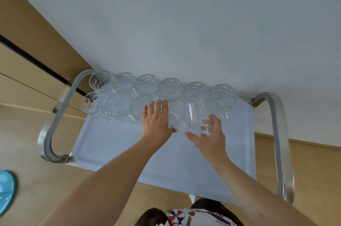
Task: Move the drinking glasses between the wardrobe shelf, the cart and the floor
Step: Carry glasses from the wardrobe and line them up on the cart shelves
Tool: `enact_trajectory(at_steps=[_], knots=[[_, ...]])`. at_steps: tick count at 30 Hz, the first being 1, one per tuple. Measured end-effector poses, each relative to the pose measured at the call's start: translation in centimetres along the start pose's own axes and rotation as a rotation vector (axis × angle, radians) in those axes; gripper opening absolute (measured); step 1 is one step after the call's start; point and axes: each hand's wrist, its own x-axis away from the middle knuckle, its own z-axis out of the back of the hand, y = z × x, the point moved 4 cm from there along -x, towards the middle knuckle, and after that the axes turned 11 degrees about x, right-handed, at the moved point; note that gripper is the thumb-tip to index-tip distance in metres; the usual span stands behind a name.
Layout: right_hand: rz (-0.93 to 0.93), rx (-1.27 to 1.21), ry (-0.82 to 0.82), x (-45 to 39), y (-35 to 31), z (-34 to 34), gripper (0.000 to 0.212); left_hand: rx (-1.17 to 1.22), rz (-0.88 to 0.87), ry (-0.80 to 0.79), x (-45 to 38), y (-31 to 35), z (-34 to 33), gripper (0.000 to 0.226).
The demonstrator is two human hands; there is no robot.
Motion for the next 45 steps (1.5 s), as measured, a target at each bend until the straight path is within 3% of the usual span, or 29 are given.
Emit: enact_trajectory(at_steps=[6,18,30,37,45], knots=[[0.02,0.015,0.038,0.2,-2.1,-1.9,0.095,0.116,-0.077,-0.027,0.7,-2.3,0.7,0.109],[-0.007,0.033,0.199,7.1,-4.4,-8.7,0.093,0.292,-0.13,0.07,3.6,-12.2,4.3,0.082],[-0.105,0.142,0.221,15.6,-0.9,-16.5,0.09,0.402,-0.13,-0.109,12.5,-19.2,-1.4,0.068],[-0.148,0.233,0.193,17.8,2.4,-17.8,0.092,0.381,-0.129,-0.136,16.4,-20.6,-5.2,0.065],[-0.175,0.132,0.137,22.1,5.8,-17.5,0.092,0.365,-0.107,-0.156,22.1,-19.9,-6.9,0.064]])
